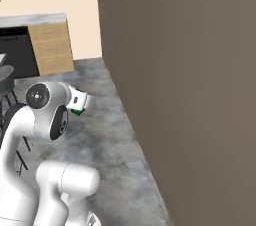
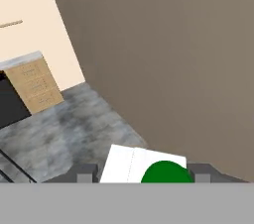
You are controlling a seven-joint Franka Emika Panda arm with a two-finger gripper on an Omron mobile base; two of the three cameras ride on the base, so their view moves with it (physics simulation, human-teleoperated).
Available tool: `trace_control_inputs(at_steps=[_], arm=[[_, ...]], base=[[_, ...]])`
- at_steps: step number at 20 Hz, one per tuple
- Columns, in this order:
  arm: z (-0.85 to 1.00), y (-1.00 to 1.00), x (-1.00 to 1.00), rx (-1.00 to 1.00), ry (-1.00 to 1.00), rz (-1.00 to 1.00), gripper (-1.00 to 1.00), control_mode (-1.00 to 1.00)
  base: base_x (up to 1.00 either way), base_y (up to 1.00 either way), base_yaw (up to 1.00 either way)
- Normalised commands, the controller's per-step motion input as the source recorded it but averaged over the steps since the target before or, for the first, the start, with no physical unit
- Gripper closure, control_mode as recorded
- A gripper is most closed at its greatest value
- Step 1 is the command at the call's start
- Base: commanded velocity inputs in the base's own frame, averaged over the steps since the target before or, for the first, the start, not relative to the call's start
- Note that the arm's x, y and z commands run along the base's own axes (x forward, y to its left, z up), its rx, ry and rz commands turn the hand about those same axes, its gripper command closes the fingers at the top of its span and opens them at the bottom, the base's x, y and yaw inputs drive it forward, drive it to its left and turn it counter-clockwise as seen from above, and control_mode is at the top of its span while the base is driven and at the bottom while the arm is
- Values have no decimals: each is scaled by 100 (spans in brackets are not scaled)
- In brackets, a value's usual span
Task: Take a sugar cube from the saucer and place it inside the coffee. Then, grab milk from the fridge and place it next to the coffee on the counter to sweeten the coffee.
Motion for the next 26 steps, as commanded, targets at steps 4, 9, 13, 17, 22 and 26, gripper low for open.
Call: trace_control_inputs(at_steps=[4, 9, 13, 17, 22, 26], arm=[[0, 0, 0, 0, 0, 0, 100, 100], [0, 0, 0, 0, 0, 0, 100, 100], [0, 0, 0, 0, 0, 0, 100, 100], [0, 0, 0, 0, 0, 0, 100, 100], [0, 0, 0, 0, 0, 0, 100, 100], [0, 0, 0, 0, 0, 0, 100, 100]], base=[[100, -10, 66], [100, -11, 63], [100, -11, 59], [100, -25, 52], [100, -78, 39], [100, -100, 32]])
